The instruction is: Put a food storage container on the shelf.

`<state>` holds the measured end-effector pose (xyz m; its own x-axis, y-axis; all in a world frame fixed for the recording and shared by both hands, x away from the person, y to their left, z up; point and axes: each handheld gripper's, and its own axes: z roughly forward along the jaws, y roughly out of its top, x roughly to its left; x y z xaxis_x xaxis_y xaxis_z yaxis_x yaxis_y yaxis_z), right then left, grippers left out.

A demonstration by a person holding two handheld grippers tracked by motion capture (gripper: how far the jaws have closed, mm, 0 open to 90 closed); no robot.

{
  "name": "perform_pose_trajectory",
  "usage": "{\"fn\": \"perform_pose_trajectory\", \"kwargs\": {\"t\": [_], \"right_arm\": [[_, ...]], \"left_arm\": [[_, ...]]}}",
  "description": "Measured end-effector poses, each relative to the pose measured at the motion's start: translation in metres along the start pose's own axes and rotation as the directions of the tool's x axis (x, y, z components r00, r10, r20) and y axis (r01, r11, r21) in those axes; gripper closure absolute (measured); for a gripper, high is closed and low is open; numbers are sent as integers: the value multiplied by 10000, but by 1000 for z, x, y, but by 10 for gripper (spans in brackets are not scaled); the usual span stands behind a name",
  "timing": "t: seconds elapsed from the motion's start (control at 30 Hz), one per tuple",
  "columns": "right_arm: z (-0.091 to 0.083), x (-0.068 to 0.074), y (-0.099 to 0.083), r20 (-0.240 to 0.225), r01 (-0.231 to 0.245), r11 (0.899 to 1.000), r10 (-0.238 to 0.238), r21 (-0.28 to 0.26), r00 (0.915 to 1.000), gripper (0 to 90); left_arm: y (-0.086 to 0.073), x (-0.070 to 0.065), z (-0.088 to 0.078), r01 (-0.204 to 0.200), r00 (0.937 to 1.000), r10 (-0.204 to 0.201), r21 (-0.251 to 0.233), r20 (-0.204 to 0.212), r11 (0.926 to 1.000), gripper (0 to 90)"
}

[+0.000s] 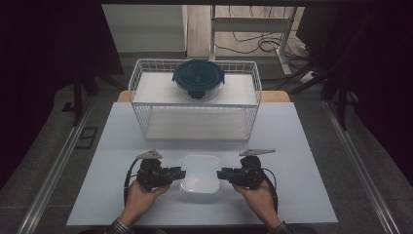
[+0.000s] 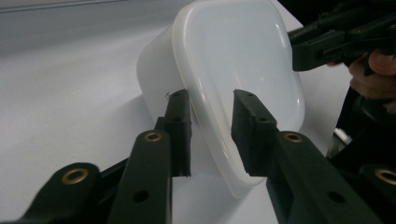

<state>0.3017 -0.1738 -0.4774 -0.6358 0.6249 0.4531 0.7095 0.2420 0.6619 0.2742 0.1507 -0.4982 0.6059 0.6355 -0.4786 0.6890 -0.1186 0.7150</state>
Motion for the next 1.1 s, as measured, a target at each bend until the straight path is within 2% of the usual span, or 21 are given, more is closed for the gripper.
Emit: {"fn": "perform_pose_trajectory", "kwargs": {"t": [0.07,0.1,0.2,0.33,0.6,0.83,0.9,0.93,0.97,1.1], "right_arm": [[-4,-2,-1,-152,-262,9994,259,-231,9995,799],[-5,-2,-2,-119,-113,9993,109,-357,9999,799],[-4,4,-2,236,193,9987,-183,-466,9996,799],[-2,7,-3,555,593,9959,-556,-676,9969,799],[-8,11,4,701,1007,9876,-927,-1208,9932,800],[-17,17,20,772,1311,9783,-1199,-1607,9898,798],[-21,19,28,822,1495,9735,-1370,-1732,9872,797],[-25,23,37,823,1655,9691,-1527,-1831,9848,796],[-25,23,37,823,1655,9691,-1527,-1831,9848,796],[-36,29,57,836,1920,9604,-1784,-2021,9804,796]], "left_arm": [[0,-2,-3,43,10000,-44,-172,-35,9998,779],[-1,-3,-3,-33,9998,30,-184,-186,9998,792],[-3,-3,-3,11,9997,-18,-256,-263,9997,793],[-3,-6,-3,-294,9978,266,-468,-600,9985,795],[6,-11,-8,-566,9961,502,-898,-719,9944,796],[24,-20,-18,-849,9930,736,-1243,-926,9886,796],[32,-24,-23,-997,9908,855,-1388,-1046,9853,796],[36,-26,-26,-1056,9900,900,-1473,-1088,9834,795],[40,-28,-29,-1118,9892,950,-1547,-1119,9816,795],[58,-36,-40,-1379,9853,1156,-1866,-1254,9727,796]]}}
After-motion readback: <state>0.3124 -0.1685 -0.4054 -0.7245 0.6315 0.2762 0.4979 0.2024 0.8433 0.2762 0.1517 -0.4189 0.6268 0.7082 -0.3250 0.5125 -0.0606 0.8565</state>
